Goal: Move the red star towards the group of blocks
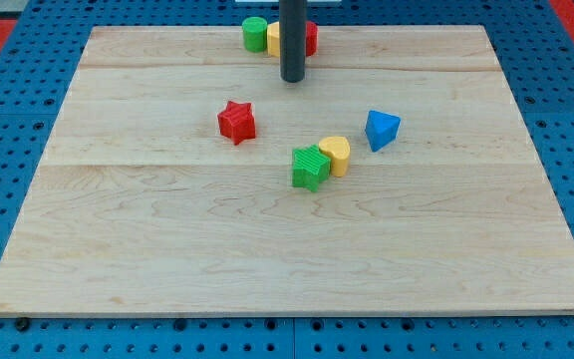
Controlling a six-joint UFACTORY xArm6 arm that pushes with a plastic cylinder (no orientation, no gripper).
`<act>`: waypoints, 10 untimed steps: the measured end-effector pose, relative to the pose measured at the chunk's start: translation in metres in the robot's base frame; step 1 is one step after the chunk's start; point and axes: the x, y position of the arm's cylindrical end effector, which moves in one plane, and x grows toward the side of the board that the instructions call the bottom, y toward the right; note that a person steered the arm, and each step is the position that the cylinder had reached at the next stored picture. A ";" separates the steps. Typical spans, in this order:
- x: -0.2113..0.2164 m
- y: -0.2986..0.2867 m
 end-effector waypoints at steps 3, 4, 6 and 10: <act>-0.011 0.006; -0.011 0.009; 0.116 0.000; 0.074 -0.058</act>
